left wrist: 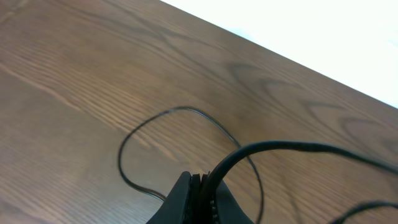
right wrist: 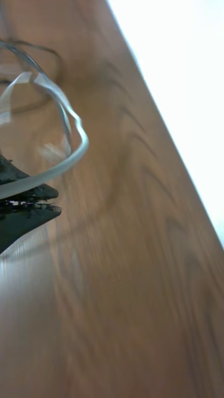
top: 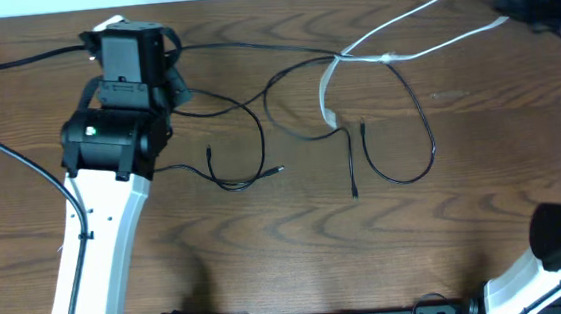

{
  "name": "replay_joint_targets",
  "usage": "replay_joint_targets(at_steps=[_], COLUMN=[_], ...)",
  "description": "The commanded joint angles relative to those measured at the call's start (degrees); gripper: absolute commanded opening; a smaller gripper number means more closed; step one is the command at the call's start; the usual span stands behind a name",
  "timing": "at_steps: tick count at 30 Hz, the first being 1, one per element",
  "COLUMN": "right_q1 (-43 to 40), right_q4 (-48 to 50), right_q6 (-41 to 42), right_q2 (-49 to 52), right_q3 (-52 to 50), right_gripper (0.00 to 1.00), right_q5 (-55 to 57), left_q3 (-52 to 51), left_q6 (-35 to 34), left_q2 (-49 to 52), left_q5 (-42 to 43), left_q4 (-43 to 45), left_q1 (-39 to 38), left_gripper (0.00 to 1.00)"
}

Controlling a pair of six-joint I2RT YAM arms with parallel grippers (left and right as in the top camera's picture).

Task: Untangle cables
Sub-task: 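Pull the white cable far rightward with the right gripper, out of the pile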

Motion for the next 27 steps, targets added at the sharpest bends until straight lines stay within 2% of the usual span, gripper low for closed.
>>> replay_joint_targets(at_steps=[1,16,27], right_q1=[-4.0,-20.0,-21.1], right_q4=[-0.5,3.2,10.8], right_q6=[-1.1,-1.2,-3.3], right_q2=[-2.4,-2.8,0.8], right_q3=[0.4,0.4,0.4], right_gripper=[0.01,0.01,0.01], right_q5=[4.3,4.3,8.4], left_q3=[-0.3,-0.4,-0.4], left_q6=[1.9,3.8,4.5], left_q2=[-0.3,1.9,2.0], left_q5=[-2.3,-3.3,-3.3], left_q4=[-0.2,-0.8,-0.8], left_q1=[2.0,5.0,5.0], left_gripper=[0.07,0.07,0.07])
